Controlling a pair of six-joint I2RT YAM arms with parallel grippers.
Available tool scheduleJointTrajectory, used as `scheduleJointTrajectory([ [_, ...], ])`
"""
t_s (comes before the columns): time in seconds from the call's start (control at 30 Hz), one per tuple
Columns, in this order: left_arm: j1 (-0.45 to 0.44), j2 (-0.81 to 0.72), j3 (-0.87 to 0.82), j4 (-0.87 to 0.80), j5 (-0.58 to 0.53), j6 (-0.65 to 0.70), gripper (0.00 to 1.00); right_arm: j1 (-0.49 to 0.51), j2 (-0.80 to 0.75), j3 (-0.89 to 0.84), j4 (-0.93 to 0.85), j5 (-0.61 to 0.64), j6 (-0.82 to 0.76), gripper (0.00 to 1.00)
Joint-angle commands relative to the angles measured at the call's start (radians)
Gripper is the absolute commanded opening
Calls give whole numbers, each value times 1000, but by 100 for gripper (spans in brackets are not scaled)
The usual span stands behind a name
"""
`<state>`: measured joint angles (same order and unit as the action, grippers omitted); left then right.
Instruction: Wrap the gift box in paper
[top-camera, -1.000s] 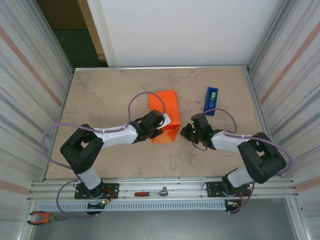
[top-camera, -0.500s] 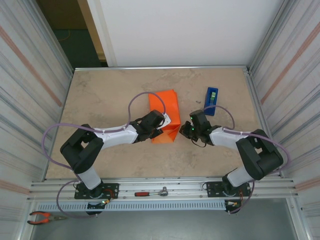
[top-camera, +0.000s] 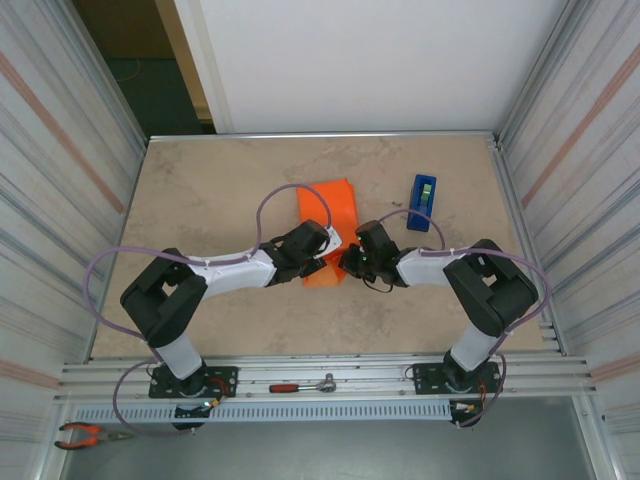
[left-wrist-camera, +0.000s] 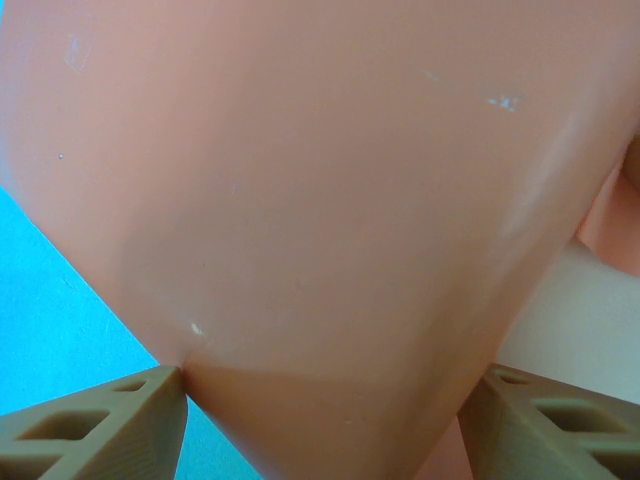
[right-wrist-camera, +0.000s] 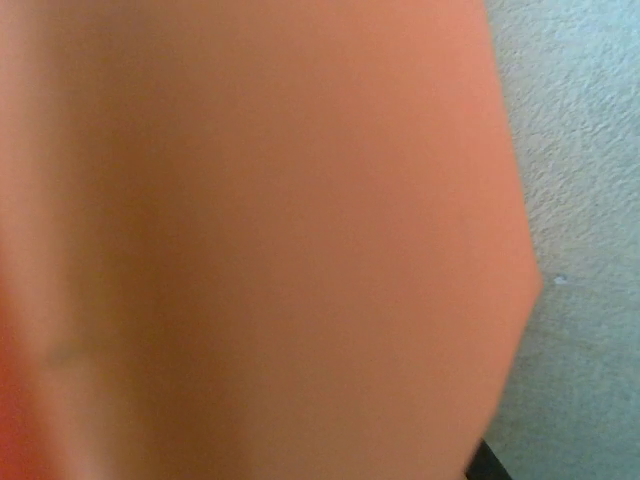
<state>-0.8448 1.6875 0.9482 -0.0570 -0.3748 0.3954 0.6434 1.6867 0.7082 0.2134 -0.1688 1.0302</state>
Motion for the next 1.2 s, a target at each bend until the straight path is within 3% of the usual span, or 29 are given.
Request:
scheduleJointTrajectory([
  [0.0,-17,-52,34,-95,90,-41,71,17,31,-26,32,26,44,0],
  [0.3,3,-213,137,-210,146,-298,80,79,28,-51,11,73,81,0],
  [0.53,56,-317,73,-212,194,-467,85,114,-11,-79,8,94,94,0],
  [0.77,94,-386,-30,-192,217,-555,88,117,-94,-38,-67,69,20,0],
  [1.17,123,-406,-120,-163,245,-624,89,163,-40,-28,-71,66,26,0],
])
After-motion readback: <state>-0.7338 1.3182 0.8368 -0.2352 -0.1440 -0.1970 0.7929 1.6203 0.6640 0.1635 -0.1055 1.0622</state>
